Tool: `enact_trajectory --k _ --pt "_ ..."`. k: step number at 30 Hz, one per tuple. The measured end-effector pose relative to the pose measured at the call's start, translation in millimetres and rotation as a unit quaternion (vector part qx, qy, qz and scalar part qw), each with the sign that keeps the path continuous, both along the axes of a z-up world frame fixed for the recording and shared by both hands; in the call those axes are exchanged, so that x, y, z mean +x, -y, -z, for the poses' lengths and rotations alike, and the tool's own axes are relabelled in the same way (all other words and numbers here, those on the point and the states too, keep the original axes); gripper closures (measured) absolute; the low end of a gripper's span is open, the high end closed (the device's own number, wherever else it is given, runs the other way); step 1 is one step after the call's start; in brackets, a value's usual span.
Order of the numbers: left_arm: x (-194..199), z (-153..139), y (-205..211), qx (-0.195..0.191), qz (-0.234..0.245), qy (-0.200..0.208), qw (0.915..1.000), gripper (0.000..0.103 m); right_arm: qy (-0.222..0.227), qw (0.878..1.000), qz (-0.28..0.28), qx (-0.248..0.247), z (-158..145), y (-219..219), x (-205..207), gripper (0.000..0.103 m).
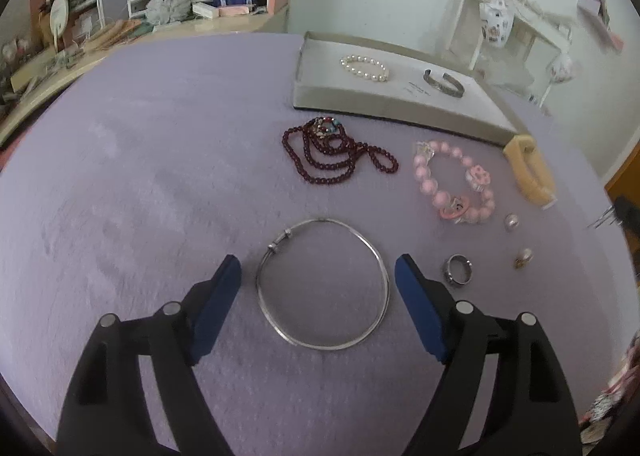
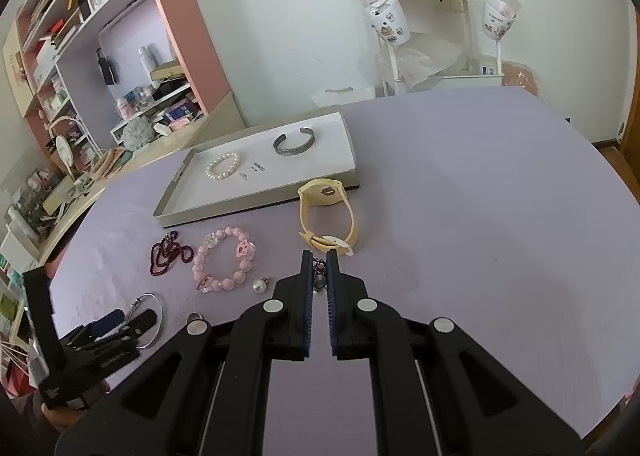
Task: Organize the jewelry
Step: 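Carry the silver earrings toward the tray with the right tool while the left tool grasps the silver hinged bangle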
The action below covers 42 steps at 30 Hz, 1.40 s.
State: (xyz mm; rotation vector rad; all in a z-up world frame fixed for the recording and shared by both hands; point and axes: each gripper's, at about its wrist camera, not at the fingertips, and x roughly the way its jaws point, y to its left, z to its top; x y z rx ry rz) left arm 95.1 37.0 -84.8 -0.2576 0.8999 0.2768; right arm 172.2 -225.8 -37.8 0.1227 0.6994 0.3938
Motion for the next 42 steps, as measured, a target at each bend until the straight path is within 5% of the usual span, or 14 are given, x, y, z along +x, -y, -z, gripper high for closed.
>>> enact_trajectory --k 4,24,34,42 --pt "3.8 2.5 10.7 0.040 0.015 -0.007 0.9991 0.033 0.000 1.000 0.003 0.000 -0.4 1.7 -0.6 0.096" --pt "-22.0 -68.4 -21.8 0.023 -0.019 0.083 0.9961 0.034 0.031 0.999 -0.009 0.016 -18.8 -10.4 -11.3 0.096" --pt "-26.0 -77.0 -29.8 0.012 -0.021 0.094 0.9953 0.034 0.038 0.999 -0.018 0.009 -24.5 -20.4 -12.4 0.096" --pt "-0.8 -101.4 -41.5 0.003 -0.005 0.116 0.9932 0.034 0.082 0.996 -0.019 0.001 -63.7 -32.8 14.5 0.096"
